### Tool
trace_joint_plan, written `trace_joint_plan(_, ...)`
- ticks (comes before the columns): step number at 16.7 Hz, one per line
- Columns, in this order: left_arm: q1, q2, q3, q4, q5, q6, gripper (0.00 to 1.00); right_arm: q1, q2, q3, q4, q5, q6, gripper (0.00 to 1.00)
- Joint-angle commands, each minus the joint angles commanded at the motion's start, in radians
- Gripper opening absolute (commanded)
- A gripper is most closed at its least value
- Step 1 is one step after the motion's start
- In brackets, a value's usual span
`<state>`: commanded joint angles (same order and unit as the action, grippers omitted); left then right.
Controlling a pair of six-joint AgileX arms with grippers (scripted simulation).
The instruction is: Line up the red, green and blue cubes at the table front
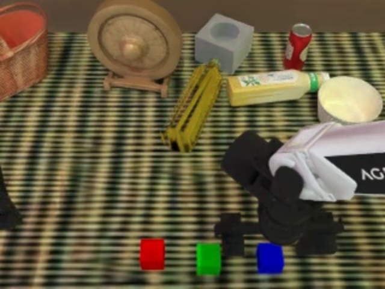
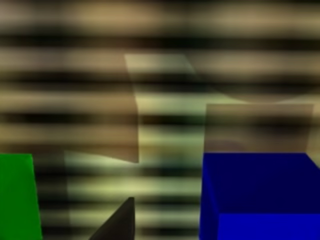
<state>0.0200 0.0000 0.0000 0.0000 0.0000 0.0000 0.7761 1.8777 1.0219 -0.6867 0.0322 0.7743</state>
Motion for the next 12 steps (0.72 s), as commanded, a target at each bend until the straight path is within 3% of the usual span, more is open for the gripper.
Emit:
trace_joint_plan(8, 0.0, 0.0, 0.0, 0.0, 0.0, 0.0, 1.0, 0.0, -0.008, 0.013, -0.017, 0.0, 0.002, 1.0)
trace_joint_plan(12, 0.0, 0.0, 0.0, 0.0, 0.0, 0.0, 1.0, 0.011, -0.072, 0.086, -0.17, -0.001, 0.003, 1.0)
